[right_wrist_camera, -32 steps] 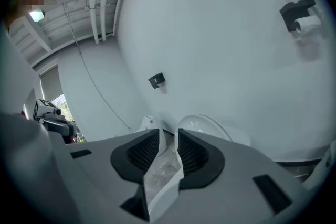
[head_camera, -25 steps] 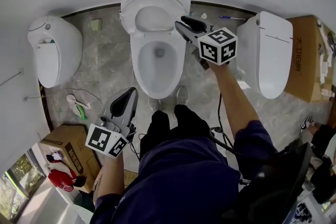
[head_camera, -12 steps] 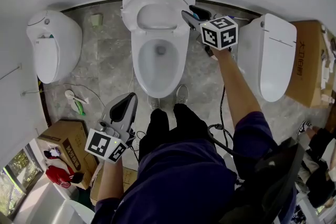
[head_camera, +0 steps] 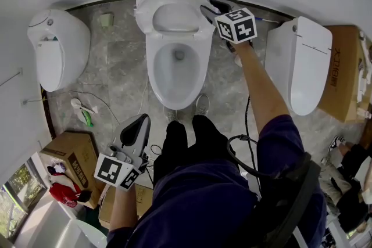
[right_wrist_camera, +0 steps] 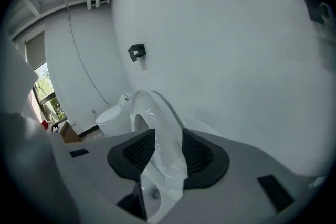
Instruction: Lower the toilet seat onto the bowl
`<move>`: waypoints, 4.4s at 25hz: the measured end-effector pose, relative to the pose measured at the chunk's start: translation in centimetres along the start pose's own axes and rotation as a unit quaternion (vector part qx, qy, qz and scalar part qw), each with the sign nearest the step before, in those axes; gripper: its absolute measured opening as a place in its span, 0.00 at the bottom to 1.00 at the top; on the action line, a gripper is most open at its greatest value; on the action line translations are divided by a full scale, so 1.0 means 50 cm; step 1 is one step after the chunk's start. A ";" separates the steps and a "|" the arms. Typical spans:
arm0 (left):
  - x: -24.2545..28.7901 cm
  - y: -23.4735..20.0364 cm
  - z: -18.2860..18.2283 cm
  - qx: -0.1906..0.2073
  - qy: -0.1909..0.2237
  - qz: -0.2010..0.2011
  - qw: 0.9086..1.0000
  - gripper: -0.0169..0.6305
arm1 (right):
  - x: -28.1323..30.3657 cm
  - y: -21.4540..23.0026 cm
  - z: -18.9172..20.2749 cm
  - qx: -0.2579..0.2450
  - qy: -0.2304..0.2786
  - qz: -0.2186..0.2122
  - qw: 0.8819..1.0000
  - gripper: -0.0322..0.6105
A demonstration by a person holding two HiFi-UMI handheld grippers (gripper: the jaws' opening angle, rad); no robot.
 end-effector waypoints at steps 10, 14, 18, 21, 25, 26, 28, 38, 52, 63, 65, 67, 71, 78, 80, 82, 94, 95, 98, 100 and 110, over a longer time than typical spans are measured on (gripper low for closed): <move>-0.007 -0.014 0.035 -0.016 -0.015 -0.010 1.000 0.03 | 0.053 0.031 0.001 -0.016 -0.018 0.006 1.000 0.27; -0.010 -0.015 0.036 -0.017 -0.016 -0.011 1.000 0.03 | 0.060 0.033 0.005 -0.012 -0.014 0.012 1.000 0.26; -0.013 -0.015 0.041 -0.018 -0.015 -0.013 1.000 0.03 | 0.056 0.036 0.007 -0.008 -0.008 0.019 1.000 0.22; -0.019 -0.013 0.045 -0.017 -0.013 -0.010 1.000 0.03 | 0.050 0.025 0.010 -0.009 -0.009 0.023 1.000 0.22; -0.027 -0.008 0.044 -0.013 -0.008 -0.002 1.000 0.03 | 0.034 -0.001 0.020 -0.006 -0.010 0.022 1.000 0.22; -0.029 -0.006 0.043 -0.011 -0.007 0.001 1.000 0.03 | 0.029 -0.009 0.023 -0.005 -0.009 0.022 1.000 0.22; -0.033 -0.003 0.042 -0.008 -0.005 0.007 1.000 0.03 | 0.017 -0.025 0.031 -0.002 -0.007 0.021 1.000 0.22; -0.095 -0.005 0.050 0.012 0.005 0.031 0.999 0.03 | -0.034 -0.130 0.088 0.013 -0.005 0.029 0.999 0.25; -0.161 -0.009 0.085 0.032 0.000 0.062 0.998 0.03 | -0.082 -0.240 0.172 0.018 -0.014 0.053 0.998 0.27; -0.182 -0.014 0.112 0.032 -0.006 0.072 0.997 0.03 | -0.101 -0.283 0.216 0.021 -0.017 0.063 0.998 0.27; -0.181 -0.014 0.114 0.032 -0.008 0.073 0.997 0.03 | -0.103 -0.289 0.223 0.022 -0.019 0.063 0.998 0.27; -0.181 -0.014 0.115 0.032 -0.009 0.075 0.997 0.03 | -0.105 -0.295 0.229 0.021 -0.022 0.063 0.998 0.28; -0.181 -0.013 0.116 0.034 -0.011 0.079 0.996 0.03 | -0.108 -0.309 0.242 0.020 -0.025 0.062 0.998 0.28; -0.179 -0.013 0.119 0.036 -0.015 0.084 0.996 0.03 | -0.114 -0.332 0.269 0.025 -0.030 0.065 0.997 0.29; -0.180 -0.012 0.119 0.036 -0.016 0.086 0.996 0.03 | -0.116 -0.341 0.276 0.026 -0.032 0.064 0.997 0.29; -0.181 -0.011 0.120 0.037 -0.016 0.087 0.995 0.03 | -0.117 -0.348 0.285 0.029 -0.032 0.065 0.997 0.29; -0.180 -0.004 0.136 0.038 -0.024 0.093 0.995 0.03 | -0.127 -0.388 0.346 0.041 -0.035 0.070 0.996 0.30; -0.179 -0.003 0.137 0.039 -0.025 0.094 0.995 0.03 | -0.128 -0.391 0.350 0.042 -0.035 0.071 0.996 0.30; -0.179 -0.001 0.140 0.040 -0.026 0.096 0.994 0.03 | -0.129 -0.400 0.364 0.043 -0.039 0.072 0.996 0.30; -0.180 -0.002 0.142 0.041 -0.027 0.097 0.994 0.03 | -0.128 -0.406 0.375 0.043 -0.043 0.071 0.996 0.30; -0.185 -0.002 0.153 0.041 -0.032 0.100 0.994 0.03 | -0.132 -0.429 0.415 0.050 -0.054 0.071 0.995 0.31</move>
Point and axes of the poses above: the fingertips, and each gripper's own axes: x forward along the fingers, y to its right, z out of its underside, the point moved 7 cm from there along -x, backward along the fingers, and after that the axes turned 8 degrees about -z, right-handed, at the moved point
